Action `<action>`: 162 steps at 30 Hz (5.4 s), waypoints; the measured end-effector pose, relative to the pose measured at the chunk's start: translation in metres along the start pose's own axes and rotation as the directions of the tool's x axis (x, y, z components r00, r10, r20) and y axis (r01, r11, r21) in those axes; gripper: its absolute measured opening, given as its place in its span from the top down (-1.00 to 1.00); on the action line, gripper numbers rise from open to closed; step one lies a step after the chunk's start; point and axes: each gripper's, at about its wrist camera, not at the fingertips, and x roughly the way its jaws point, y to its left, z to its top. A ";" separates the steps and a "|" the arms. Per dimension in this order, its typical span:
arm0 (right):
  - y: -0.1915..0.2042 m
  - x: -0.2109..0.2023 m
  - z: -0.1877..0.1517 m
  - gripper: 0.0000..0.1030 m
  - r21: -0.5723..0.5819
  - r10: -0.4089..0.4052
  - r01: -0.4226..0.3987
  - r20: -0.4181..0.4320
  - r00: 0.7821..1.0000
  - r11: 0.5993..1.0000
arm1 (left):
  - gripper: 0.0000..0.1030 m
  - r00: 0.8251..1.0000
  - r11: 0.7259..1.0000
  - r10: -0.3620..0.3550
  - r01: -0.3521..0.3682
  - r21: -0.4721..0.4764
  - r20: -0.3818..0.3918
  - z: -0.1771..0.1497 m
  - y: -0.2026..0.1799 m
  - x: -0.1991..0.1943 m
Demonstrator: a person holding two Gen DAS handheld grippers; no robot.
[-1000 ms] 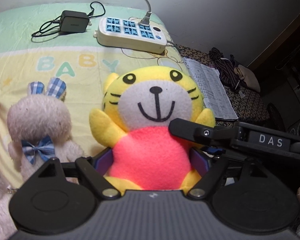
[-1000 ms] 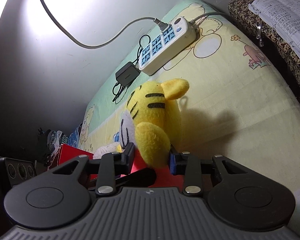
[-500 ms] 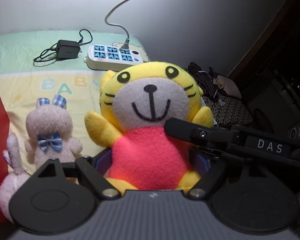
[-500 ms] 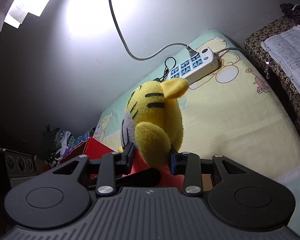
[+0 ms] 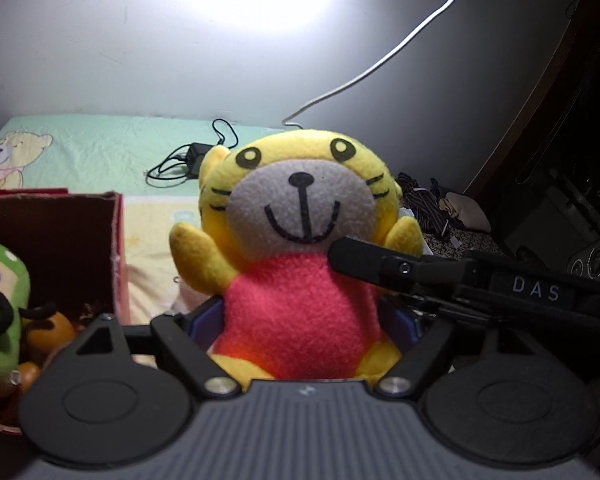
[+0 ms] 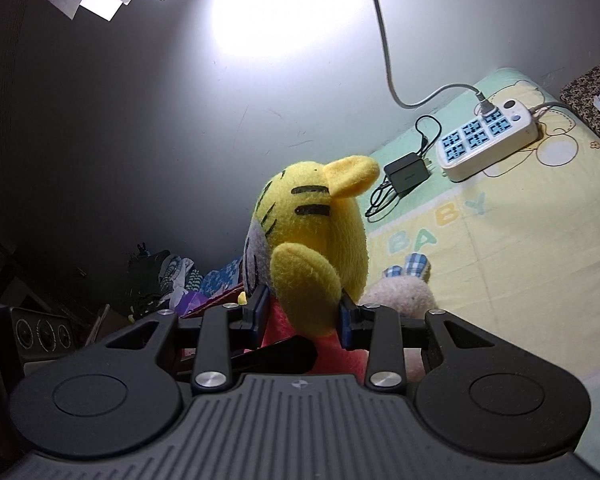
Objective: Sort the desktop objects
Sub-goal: 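Lift the tiger plush with the right gripper and carry it over the red box, then lower the tiger beside the green-capped doll and open the right gripper, then withdraw the right gripper and move it to the white plaid-eared bunny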
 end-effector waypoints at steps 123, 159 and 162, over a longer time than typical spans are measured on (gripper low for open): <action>0.127 0.092 -0.088 0.39 -0.176 -0.342 0.342 0.030 0.939 0.923 | -0.72 0.964 0.984 0.179 -0.178 0.022 -0.196 -0.002 0.166 -0.042; 0.124 0.074 -0.107 0.39 -0.127 -0.294 0.295 0.024 0.955 0.947 | -0.71 0.913 0.930 0.365 -0.365 0.035 -0.183 -0.020 0.159 -0.066; 0.121 0.075 -0.106 0.39 -0.130 -0.275 0.274 0.009 0.961 0.953 | -0.71 0.906 0.922 0.384 -0.385 0.028 -0.179 -0.021 0.157 -0.068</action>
